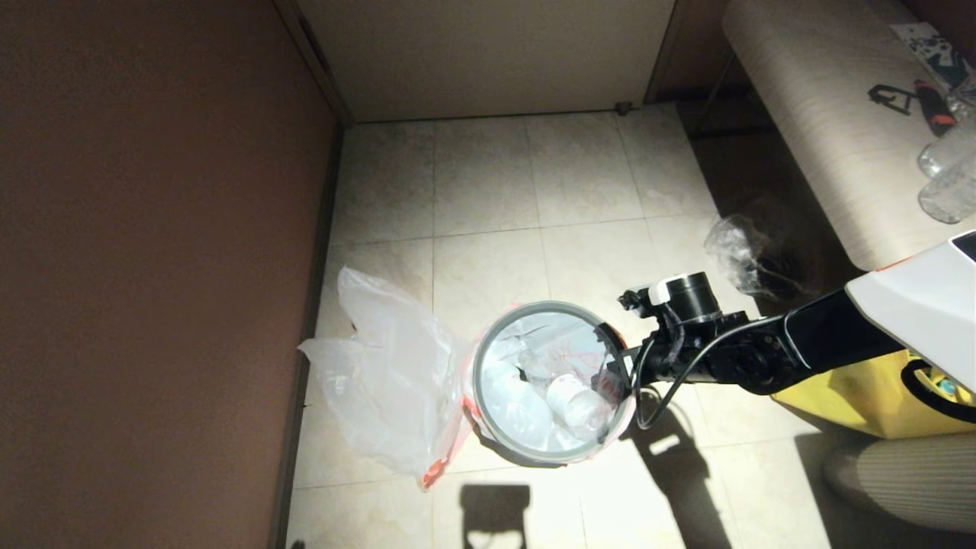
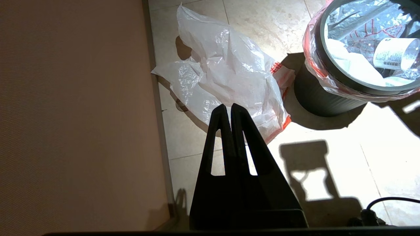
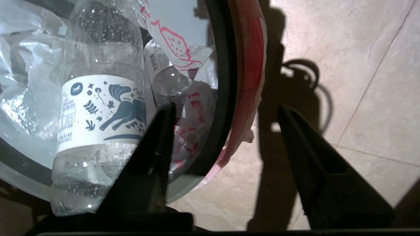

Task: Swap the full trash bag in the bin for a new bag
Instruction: Place the trash can ring on the floor

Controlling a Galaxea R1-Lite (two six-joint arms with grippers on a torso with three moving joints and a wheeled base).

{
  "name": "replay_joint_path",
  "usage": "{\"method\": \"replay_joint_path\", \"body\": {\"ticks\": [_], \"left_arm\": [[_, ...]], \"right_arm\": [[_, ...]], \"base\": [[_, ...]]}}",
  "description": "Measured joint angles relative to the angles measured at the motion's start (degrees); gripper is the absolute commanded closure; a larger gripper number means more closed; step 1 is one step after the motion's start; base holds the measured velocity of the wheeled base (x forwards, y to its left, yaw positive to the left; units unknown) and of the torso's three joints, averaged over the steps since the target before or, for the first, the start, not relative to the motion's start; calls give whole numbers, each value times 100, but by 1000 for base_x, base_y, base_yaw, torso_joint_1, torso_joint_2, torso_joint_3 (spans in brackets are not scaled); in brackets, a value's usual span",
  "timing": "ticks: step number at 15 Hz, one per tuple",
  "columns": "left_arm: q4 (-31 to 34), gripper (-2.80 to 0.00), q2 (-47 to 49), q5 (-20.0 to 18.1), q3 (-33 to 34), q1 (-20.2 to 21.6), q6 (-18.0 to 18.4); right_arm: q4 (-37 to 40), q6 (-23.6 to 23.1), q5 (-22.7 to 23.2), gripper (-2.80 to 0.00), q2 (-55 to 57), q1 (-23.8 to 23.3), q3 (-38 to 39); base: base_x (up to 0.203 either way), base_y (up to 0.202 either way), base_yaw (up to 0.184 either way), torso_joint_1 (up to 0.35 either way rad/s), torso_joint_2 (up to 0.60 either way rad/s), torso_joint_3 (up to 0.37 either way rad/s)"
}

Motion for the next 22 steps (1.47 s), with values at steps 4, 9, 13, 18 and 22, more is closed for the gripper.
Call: {"method": "replay_joint_path", "body": {"ticks": [4, 9, 13, 18, 22], "left_arm": [[0, 0, 0, 3, 0, 0, 0], [-2, 0, 0, 1, 0, 0, 0], [0, 0, 0, 1, 0, 0, 0], [0, 0, 0, -1, 0, 0, 0], [0, 0, 0, -2, 0, 0, -1]], "right_arm": [[-7, 11, -111, 0, 147, 20, -149], [11, 32, -299, 0, 162, 94, -144], [132, 64, -331, 0, -129, 151, -83], [284, 76, -356, 0, -623, 178, 279], [727, 382, -367, 0, -1168, 491, 526]], "base": [[0, 0, 0, 0, 0, 0], [0, 0, 0, 0, 0, 0], [0, 0, 0, 0, 0, 0], [0, 0, 0, 0, 0, 0], [0, 0, 0, 0, 0, 0]]}}
